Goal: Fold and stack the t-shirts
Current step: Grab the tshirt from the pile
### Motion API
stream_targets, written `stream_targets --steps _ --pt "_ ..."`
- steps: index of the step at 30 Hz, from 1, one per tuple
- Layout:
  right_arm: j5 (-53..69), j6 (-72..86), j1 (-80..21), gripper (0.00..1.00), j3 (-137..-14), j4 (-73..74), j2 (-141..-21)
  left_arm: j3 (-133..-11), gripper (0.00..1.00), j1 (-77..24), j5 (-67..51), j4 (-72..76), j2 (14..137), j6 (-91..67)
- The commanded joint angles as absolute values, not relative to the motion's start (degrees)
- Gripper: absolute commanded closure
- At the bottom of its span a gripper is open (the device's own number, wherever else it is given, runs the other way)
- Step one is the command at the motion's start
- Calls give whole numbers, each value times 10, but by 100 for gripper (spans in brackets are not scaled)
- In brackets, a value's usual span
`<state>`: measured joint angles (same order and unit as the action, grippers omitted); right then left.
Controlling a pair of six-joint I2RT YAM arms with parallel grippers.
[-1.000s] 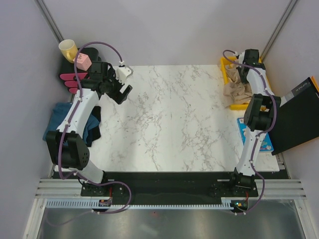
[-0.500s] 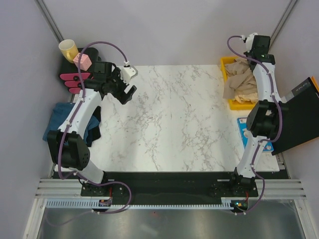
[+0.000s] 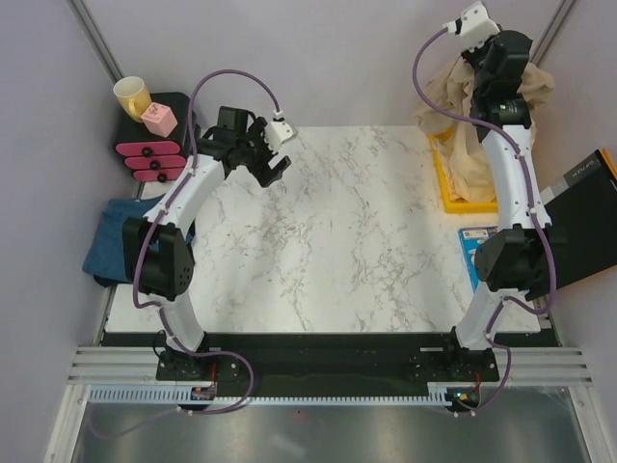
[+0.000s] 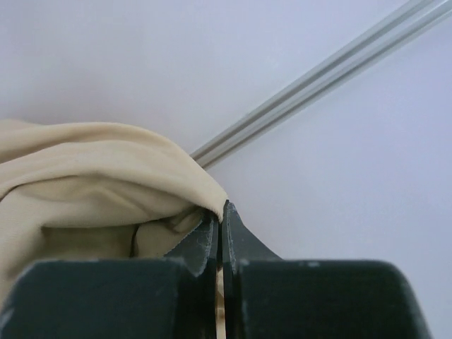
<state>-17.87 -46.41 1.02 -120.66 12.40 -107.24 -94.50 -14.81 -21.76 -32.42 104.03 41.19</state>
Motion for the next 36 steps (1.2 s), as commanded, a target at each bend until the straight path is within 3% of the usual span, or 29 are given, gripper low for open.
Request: stream_targets --steps 1,7,14,20,24,25,26,27,28,29,30,36 --pt "-228 -557 4 100 -1266 4 -1086 -1000 0 -170 -227 -287 1066 432" --pt "-214 -514 18 100 -1245 -32 -1078 -980 0 -176 -229 -275 1052 427" --pt "-361 -582 38 100 -1311 -61 -1179 -948 0 -175 -218 -272 1026 417" --pt "-323 -533 52 100 -1161 -52 -1142 -887 0 -176 -204 -257 984 429" --pt "-355 -510 54 98 -1125 -14 -1172 -877 0 -176 -189 -255 975 432" --pt "-361 -497 54 88 -1118 -8 -1177 -876 0 -176 -187 -254 973 432" --pt "-360 -490 55 58 -1115 -2 -1179 -876 0 -176 -187 -254 971 432" --pt "-357 -483 55 55 -1114 -2 -1179 -876 0 -176 -184 -254 970 433" --pt "-343 -469 55 63 -1115 15 -1178 -875 0 -176 -183 -254 969 433" --pt "-340 -464 55 96 -1119 24 -1177 -874 0 -176 -182 -254 969 433" --pt "-335 -457 56 100 -1127 37 -1179 -873 0 -176 -182 -254 969 434" --pt "-323 -442 59 100 -1198 89 -1208 -878 0 -176 -182 -252 976 433"
